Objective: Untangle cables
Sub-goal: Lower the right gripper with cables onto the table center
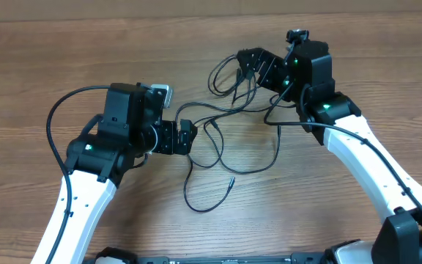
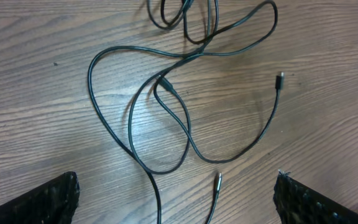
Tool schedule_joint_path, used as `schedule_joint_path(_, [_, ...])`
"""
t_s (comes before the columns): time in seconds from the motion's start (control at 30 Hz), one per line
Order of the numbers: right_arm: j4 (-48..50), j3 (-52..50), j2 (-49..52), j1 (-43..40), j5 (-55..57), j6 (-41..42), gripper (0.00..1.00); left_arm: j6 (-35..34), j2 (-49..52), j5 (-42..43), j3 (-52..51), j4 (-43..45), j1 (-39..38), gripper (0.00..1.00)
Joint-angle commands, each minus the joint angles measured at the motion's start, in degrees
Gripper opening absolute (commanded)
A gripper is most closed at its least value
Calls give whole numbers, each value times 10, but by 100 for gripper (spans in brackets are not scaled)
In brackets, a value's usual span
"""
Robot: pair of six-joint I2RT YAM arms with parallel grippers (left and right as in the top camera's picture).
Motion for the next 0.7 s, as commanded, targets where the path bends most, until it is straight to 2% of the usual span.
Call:
schedule_joint_path(0.0, [-16,5,0,1,16,-33,100,-7,-2,4,10,1,3,100])
schedule_joint_path(0.43, [-155,3,4,1,101,-34,100,-7,-2,4,10,1,3,100])
schedule_joint_path(0.67, [-167,3,52,2,104,-92,100,-7,-2,4,10,1,3,99])
